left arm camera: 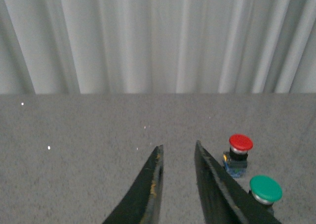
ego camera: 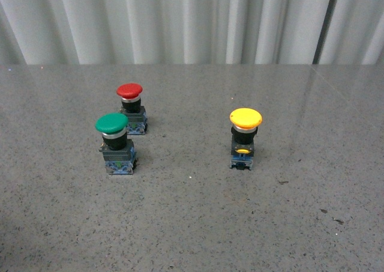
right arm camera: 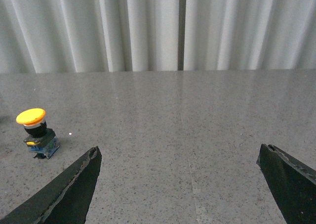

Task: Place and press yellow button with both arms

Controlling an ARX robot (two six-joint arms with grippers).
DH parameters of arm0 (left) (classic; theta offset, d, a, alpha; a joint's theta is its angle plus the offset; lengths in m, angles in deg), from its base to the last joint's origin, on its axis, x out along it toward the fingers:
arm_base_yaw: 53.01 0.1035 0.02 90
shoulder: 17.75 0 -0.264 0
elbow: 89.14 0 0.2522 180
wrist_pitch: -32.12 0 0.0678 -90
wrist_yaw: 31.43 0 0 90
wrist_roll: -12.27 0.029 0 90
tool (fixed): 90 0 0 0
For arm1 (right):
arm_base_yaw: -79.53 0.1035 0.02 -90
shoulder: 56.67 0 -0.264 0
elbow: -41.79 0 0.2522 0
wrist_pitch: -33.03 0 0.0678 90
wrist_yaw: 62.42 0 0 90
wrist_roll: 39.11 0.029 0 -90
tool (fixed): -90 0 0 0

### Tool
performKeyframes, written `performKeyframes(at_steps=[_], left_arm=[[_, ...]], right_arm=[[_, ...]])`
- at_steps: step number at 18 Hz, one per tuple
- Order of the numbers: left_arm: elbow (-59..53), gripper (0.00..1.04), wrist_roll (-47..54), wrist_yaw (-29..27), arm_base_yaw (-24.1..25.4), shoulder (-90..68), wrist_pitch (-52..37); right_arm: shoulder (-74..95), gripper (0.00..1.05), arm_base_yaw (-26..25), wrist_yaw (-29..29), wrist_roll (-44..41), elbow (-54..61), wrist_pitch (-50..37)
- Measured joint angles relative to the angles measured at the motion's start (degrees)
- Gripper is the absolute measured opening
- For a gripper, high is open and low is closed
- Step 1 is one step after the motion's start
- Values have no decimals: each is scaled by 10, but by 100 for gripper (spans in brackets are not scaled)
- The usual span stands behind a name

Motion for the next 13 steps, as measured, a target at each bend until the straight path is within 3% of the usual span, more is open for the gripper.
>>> performKeyframes(at_steps=[2,13], left_arm=[[-45,1,-4,-1,0,26,-7],[-154,2,-4,-1,0,174,25]], right_arm=[[0,98,0,0,0,0,0],[0,98,0,0,0,0,0]])
